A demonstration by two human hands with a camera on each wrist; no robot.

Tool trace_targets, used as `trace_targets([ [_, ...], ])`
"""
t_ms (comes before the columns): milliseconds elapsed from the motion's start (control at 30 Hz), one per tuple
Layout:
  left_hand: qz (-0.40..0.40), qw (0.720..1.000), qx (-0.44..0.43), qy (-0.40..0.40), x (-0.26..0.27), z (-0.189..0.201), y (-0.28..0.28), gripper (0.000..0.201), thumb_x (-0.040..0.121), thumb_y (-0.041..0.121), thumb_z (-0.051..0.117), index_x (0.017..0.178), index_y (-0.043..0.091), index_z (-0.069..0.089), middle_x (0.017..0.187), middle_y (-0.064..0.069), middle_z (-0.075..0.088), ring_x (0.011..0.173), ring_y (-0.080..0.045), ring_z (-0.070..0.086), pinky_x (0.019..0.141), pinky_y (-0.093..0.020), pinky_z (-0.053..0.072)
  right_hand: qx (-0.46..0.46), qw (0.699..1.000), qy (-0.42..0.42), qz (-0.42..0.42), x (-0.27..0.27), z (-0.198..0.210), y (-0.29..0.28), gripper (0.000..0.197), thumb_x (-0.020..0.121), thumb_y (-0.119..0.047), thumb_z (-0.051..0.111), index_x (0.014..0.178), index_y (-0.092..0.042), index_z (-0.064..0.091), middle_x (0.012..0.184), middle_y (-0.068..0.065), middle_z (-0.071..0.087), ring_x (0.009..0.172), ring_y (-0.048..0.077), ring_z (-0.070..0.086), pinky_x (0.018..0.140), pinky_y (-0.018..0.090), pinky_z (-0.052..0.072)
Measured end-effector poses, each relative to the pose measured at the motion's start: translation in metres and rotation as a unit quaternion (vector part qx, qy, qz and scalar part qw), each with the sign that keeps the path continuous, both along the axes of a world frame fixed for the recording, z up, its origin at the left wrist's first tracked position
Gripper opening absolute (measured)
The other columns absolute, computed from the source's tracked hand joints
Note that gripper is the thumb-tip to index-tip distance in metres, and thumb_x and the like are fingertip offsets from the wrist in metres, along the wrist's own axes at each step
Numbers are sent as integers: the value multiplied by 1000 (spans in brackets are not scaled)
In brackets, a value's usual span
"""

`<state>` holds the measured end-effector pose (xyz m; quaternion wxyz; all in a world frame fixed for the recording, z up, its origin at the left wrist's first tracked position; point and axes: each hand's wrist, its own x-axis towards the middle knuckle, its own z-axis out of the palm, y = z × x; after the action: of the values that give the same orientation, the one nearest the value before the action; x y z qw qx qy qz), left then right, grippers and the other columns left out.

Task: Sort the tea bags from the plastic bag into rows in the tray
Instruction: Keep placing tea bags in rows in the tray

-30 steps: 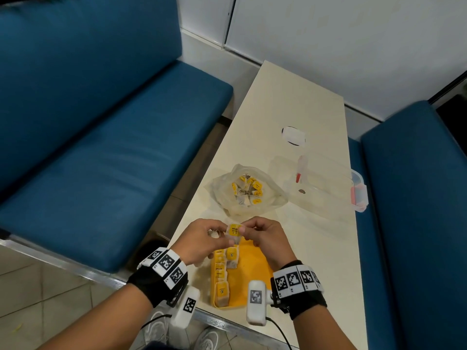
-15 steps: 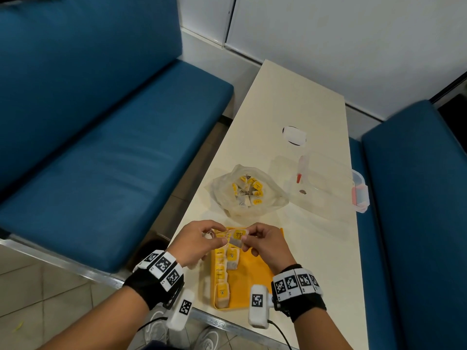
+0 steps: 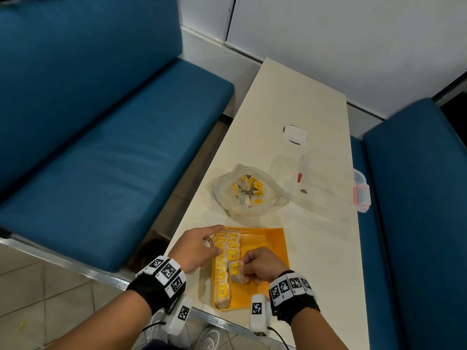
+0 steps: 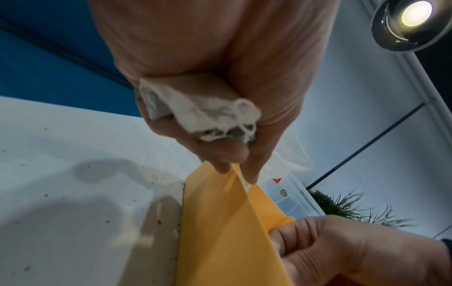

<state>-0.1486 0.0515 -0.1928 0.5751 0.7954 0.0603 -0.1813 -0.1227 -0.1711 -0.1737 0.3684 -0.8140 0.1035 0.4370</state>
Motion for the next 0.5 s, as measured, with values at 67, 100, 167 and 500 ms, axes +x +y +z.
trace_targets([
  [67, -7, 1000, 7, 5, -1, 0, -1, 63, 85, 19, 80, 139, 42, 58, 122, 7, 69, 61, 6, 55, 58, -10, 47, -1, 999, -20, -26, -2, -3, 6, 13, 85, 3, 64, 82, -8, 60, 66, 14, 68, 54, 22, 63, 43, 25, 44],
  [100, -7, 1000, 7, 6, -2, 0, -1, 64, 85, 19, 80, 140, 42, 57, 123, 6, 70, 59, 7, 55, 58, -10, 47, -1, 999, -28, -39, -3, -4, 9, 13, 85, 4, 64, 83, -8, 59, 65, 14, 67, 53, 22, 63, 43, 25, 45],
  [167, -1, 1000, -1, 11, -2, 0, 0, 63, 86, 17, 80, 139, 41, 58, 111, 4, 70, 55, 7, 56, 55, -11, 45, -3, 997, -37, -67, -4, -8, 15, 16, 85, 6, 65, 83, -7, 57, 66, 15, 65, 49, 20, 64, 41, 25, 47],
  [500, 14, 1000, -8, 25, -4, -7, -1, 61, 84, 19, 81, 136, 45, 60, 94, 7, 68, 48, -1, 57, 52, -21, 49, -39, 986, -80, -138, -10, -13, 29, 30, 82, 10, 65, 68, -12, 49, 61, 9, 57, 37, 17, 57, 40, 22, 43],
])
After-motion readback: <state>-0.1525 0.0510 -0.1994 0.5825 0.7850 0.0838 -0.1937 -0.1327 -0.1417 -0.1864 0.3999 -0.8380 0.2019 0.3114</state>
